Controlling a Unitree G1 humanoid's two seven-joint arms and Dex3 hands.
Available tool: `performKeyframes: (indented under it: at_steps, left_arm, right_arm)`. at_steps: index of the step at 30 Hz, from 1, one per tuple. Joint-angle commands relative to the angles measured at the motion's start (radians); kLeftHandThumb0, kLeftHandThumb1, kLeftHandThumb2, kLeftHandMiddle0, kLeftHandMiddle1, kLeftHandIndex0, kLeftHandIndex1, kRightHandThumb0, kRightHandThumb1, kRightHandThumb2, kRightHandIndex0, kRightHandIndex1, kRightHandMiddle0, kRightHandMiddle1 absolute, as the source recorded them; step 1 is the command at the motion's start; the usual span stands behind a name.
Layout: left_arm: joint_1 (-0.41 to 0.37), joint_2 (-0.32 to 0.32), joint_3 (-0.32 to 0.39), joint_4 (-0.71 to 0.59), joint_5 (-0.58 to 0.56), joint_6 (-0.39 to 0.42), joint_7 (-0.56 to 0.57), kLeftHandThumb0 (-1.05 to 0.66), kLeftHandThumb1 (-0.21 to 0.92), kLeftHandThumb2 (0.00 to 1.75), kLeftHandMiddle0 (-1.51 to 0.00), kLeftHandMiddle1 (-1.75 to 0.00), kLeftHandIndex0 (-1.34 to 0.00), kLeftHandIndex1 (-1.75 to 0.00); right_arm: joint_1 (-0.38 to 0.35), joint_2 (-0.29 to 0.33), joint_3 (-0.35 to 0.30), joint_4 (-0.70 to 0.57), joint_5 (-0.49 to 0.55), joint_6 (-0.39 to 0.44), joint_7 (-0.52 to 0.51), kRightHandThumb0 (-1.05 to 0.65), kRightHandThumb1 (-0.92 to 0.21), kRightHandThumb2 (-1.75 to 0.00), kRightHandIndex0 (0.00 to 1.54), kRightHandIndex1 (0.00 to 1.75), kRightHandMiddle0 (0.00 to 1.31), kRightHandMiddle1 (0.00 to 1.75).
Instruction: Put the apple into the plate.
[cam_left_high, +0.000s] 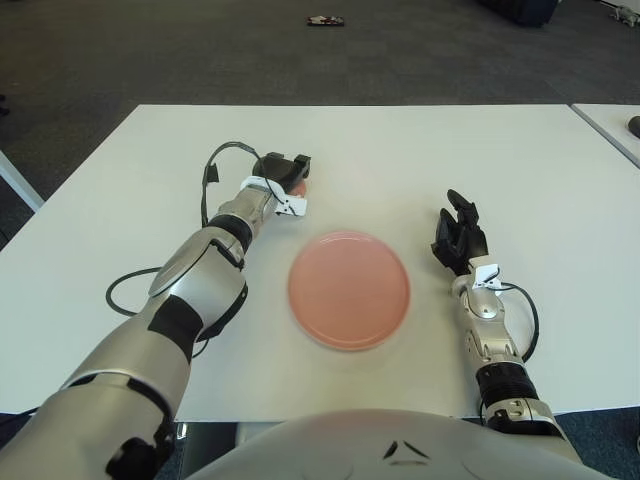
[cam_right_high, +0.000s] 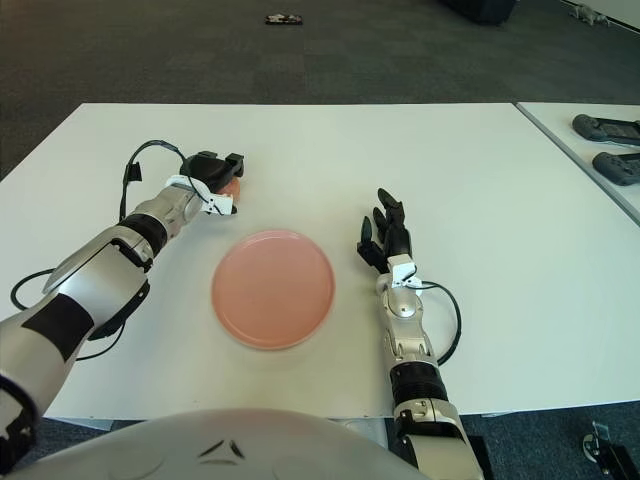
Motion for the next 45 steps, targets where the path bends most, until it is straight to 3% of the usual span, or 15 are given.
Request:
performKeyframes:
  at_steps: [1, 11, 29, 36, 45]
  left_arm:
    - [0.024, 0.002, -0.001, 0.012, 0.009, 0.018, 0.013, -0.44, 0.46, 0.93, -0.81, -1.74, -0.68, -1.46]
    - [0.033, 0.006, -0.019, 0.013, 0.027, 0.011, 0.001, -0.43, 0.48, 0.88, -0.95, -1.75, -0.69, -1.43]
    - [0.068, -0.013, -0.009, 0.015, 0.012, 0.006, 0.011, -0.41, 0.54, 0.86, -0.98, -1.75, -0.59, -1.52]
    - [0.075, -0.016, -0.009, 0.015, 0.016, 0.011, 0.023, -0.45, 0.39, 1.20, -1.01, -1.75, -0.57, -1.72]
    - [0.082, -0.006, 0.001, 0.013, 0.006, -0.010, 0.037, -0.47, 0.31, 1.31, -1.07, -1.75, -0.61, -1.75]
  right_arm:
    - [0.048, -0.001, 0.006, 0.035, -0.008, 0.064, 0.008, -0.71, -0.92, -0.83, 0.21, 0.00, 0.00, 0.46]
    - [0.054, -0.003, 0.012, 0.026, -0.006, 0.066, 0.011, -0.70, -0.92, -0.80, 0.21, 0.00, 0.00, 0.46]
    - [0.050, -0.004, 0.013, 0.033, 0.003, 0.069, 0.021, -0.69, -0.92, -0.74, 0.21, 0.00, 0.00, 0.47]
    - [0.055, -0.003, 0.015, 0.027, 0.005, 0.068, 0.025, -0.69, -0.92, -0.75, 0.20, 0.00, 0.00, 0.47]
    - [0.054, -0.004, 0.015, 0.029, 0.004, 0.076, 0.028, -0.70, -0.92, -0.75, 0.21, 0.00, 0.00, 0.52]
